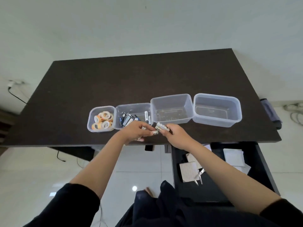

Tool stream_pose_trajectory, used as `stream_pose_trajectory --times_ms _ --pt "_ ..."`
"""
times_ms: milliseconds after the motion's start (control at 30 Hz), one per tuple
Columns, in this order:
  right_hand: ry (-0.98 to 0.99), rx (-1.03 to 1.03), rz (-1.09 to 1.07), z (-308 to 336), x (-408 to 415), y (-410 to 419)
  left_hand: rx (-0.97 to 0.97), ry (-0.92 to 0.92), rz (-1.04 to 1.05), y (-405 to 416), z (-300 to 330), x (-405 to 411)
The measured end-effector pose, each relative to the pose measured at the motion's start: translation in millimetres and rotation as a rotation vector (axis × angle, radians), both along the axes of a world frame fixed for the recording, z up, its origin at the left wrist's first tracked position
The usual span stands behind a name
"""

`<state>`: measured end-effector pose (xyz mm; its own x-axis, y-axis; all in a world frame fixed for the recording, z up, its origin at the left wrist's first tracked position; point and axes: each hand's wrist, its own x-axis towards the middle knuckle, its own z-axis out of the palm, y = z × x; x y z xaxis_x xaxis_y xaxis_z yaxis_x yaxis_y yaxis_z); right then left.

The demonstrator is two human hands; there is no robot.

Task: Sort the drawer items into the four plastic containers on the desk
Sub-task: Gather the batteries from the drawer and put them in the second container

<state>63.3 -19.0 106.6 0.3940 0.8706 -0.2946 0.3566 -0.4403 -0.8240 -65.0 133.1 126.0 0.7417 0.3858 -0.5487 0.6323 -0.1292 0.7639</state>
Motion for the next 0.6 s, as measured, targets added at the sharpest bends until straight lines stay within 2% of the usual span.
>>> stream_pose_trajectory --times_ms 233,367,500,600 --pt "-0.086 -0.043 -0.068 10.4 -30.0 89.6 0.138 0.005 -0.022 82.7 7.6 -11.8" --pt "-0.111 -0.13 -0.129 8.7 -35.0 119.1 0.164 0.004 0.017 100.8 1.3 -6.0" --pt "-0.115 -0.137 -0.173 6.6 -37.1 134.6 0.228 -0.033 0.088 110.5 -12.2 0.1" --pt "-0.13 -0.132 -0.209 4.5 -38.2 141.0 0.207 -0.053 0.093 113.3 -20.5 1.5"
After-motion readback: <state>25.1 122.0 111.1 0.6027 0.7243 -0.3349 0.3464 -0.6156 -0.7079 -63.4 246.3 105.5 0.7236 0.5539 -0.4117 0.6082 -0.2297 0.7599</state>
